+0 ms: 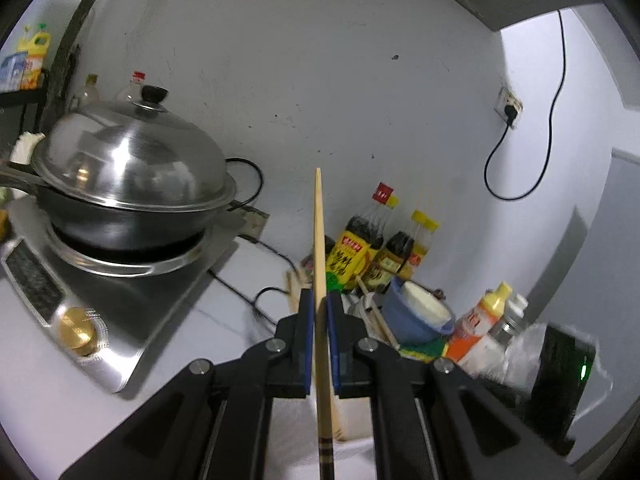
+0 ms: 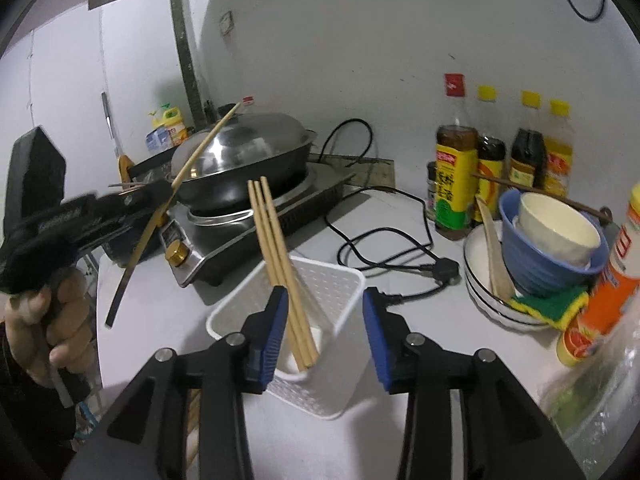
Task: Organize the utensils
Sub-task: 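Open the right tool over the basket while the left tool lowers its chopstick in and opens, then move both open tools back down toward the loose chopsticks on the table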
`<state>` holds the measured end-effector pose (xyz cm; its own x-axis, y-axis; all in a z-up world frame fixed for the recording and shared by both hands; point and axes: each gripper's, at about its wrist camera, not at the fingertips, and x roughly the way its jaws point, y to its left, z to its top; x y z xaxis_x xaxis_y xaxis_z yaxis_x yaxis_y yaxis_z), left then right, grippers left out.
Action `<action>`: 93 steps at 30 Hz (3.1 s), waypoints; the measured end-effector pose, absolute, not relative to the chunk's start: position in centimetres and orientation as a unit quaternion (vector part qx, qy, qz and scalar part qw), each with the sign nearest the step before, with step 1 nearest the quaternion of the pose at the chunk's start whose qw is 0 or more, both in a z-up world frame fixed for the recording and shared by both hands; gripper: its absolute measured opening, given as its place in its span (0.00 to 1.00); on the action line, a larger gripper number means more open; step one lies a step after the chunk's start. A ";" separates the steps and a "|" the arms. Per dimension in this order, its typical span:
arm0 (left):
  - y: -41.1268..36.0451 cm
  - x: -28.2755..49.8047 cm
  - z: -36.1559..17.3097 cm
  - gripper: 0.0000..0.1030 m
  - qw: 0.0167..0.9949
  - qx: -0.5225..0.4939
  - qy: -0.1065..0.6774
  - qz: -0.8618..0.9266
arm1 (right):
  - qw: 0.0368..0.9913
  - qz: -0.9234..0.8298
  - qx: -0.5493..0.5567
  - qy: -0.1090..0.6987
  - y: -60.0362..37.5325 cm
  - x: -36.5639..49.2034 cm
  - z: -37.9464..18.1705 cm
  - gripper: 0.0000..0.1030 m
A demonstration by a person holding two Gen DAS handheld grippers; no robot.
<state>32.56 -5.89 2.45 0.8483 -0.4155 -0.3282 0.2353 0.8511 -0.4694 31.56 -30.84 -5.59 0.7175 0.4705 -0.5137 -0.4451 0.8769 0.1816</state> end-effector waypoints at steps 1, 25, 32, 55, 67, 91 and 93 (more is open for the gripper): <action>-6.3 33.0 2.5 0.06 0.938 -0.213 0.210 -0.174 | 0.927 0.246 0.025 0.283 -31.2 31.5 -5.7 0.36; -15.9 37.0 -2.2 0.06 0.949 -0.206 0.209 -0.116 | 0.918 0.264 0.093 0.279 -36.5 32.0 -9.0 0.39; -15.9 36.6 -2.9 0.06 0.944 -0.199 0.237 -0.117 | 0.921 0.262 0.094 0.274 -36.5 31.8 -9.2 0.39; -10.1 28.6 -0.3 0.57 0.945 -0.169 0.245 -0.133 | 0.931 0.242 0.048 0.269 -33.8 30.2 -7.4 0.44; -4.4 25.0 -2.9 0.57 0.943 -0.187 0.254 -0.109 | 0.933 0.225 0.009 0.281 -30.7 27.3 -6.1 0.44; 6.4 20.2 -9.5 0.57 0.933 -0.200 0.295 -0.053 | 0.914 0.209 -0.044 0.344 -23.4 25.5 -9.2 0.44; 6.9 19.9 -10.1 0.58 0.931 -0.200 0.300 -0.049 | 0.911 0.211 -0.047 0.351 -22.7 25.5 -9.7 0.44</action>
<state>19.87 6.95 -10.08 0.8149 -0.2119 -0.5394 -0.0287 0.9148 -0.4028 25.54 -22.72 -9.73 0.6644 0.3509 -0.6599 -0.4167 0.9069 0.0626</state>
